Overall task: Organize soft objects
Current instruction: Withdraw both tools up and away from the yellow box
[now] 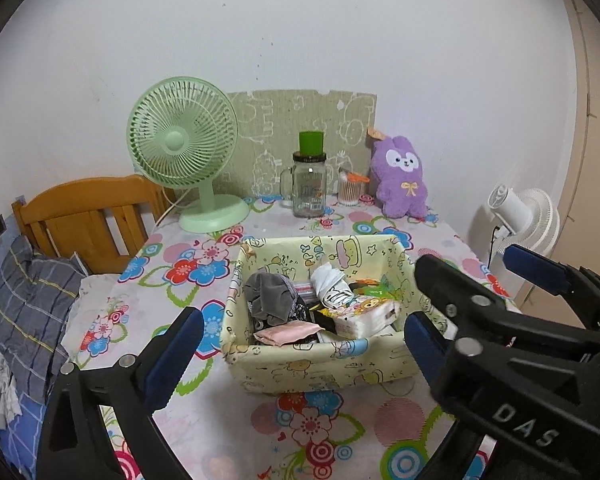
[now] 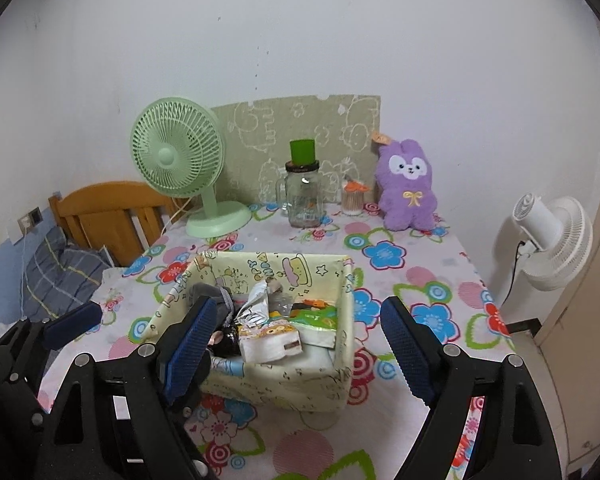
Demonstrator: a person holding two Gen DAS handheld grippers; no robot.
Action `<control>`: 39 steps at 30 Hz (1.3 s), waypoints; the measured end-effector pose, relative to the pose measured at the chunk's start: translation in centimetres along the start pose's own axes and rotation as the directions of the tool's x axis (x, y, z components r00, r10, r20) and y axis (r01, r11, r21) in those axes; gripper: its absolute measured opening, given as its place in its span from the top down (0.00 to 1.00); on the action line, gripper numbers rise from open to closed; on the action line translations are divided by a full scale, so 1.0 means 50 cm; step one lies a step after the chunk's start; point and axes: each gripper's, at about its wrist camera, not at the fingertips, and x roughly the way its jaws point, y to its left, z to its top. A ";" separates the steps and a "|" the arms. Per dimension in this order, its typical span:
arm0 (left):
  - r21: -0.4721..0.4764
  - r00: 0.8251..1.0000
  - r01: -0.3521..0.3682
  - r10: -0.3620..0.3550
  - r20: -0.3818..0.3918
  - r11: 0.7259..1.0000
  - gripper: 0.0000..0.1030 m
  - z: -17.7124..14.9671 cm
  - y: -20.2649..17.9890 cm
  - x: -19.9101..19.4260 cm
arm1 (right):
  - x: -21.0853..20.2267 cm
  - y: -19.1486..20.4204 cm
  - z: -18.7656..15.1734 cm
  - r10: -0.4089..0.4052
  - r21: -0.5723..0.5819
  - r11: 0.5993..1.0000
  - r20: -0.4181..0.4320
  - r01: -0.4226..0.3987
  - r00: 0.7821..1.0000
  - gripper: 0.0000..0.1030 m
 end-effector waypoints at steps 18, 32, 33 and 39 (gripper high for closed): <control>-0.010 0.995 0.002 -0.002 0.097 1.000 0.00 -0.022 0.014 -0.127 | -0.163 -0.010 -0.027 -0.060 0.005 0.998 0.141 0.059 0.988 0.06; -0.041 0.992 -0.009 0.015 0.125 0.999 0.00 -0.051 0.036 -0.180 | -0.228 -0.050 -0.062 -0.146 0.048 0.989 0.172 0.139 0.974 0.04; -0.042 0.992 -0.010 0.016 0.126 0.999 0.00 -0.053 0.038 -0.181 | -0.230 -0.051 -0.064 -0.148 0.052 0.989 0.173 0.141 0.974 0.04; -0.045 0.990 -0.029 0.035 0.137 0.999 0.00 -0.059 0.043 -0.186 | -0.234 -0.054 -0.077 -0.147 0.069 0.988 0.165 0.138 0.975 0.03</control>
